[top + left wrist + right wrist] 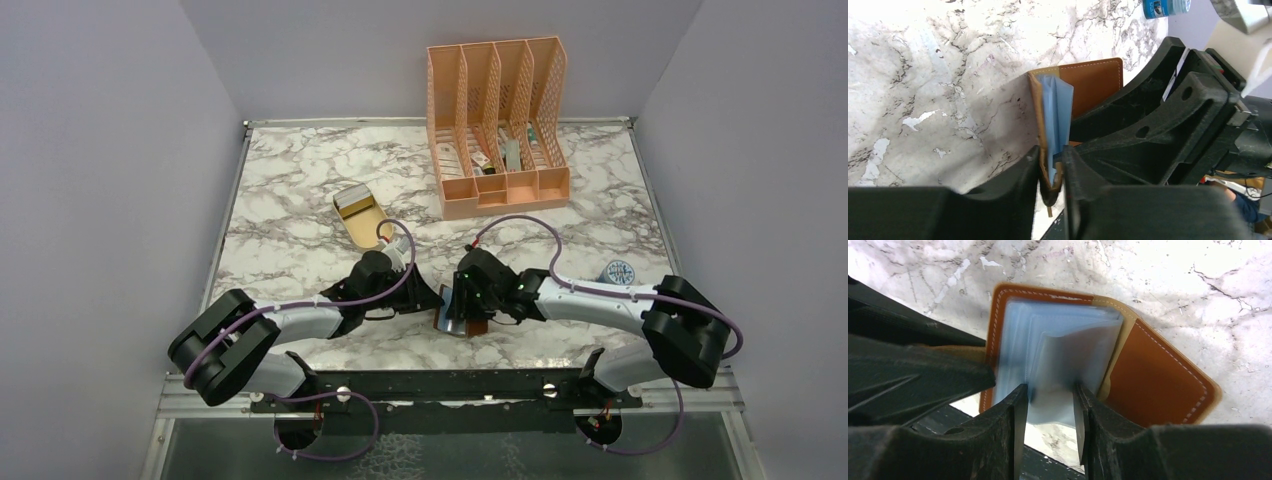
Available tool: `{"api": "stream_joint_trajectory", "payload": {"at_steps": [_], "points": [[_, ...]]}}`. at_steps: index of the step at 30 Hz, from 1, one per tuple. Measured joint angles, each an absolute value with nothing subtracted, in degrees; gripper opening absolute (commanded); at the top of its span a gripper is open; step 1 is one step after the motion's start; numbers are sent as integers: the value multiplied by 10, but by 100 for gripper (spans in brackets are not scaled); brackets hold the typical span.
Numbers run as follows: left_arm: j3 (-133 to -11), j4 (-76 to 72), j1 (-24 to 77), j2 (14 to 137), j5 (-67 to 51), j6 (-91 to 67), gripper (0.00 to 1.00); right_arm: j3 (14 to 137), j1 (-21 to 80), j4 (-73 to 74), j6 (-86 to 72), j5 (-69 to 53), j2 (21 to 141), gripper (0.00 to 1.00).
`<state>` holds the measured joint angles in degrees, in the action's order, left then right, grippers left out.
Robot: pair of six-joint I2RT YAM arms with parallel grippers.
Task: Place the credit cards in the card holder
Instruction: Open the card holder at the center of the board.
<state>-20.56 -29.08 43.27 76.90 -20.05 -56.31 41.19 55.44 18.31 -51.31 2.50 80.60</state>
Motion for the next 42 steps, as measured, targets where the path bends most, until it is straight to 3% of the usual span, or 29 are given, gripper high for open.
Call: {"api": "stream_joint_trajectory", "payload": {"at_steps": [3,13,15,20,30,35,42], "points": [[-206,-291,433,769,-201,-562,37,408,554,181,-513,25,812,38],[-208,-295,435,797,-201,-555,40,405,554,173,-513,25,818,37],[-211,-295,437,809,-201,-553,37,403,554,172,-513,25,818,37],[-217,-295,442,830,-201,-545,1,401,554,170,-513,27,818,37],[-223,-286,448,797,-201,-560,0,401,554,252,-514,86,769,37],[-261,-190,467,740,-160,-556,0,420,554,330,-512,121,695,37],[-347,-79,485,749,-115,-532,0,414,554,259,-500,60,606,37]]}}
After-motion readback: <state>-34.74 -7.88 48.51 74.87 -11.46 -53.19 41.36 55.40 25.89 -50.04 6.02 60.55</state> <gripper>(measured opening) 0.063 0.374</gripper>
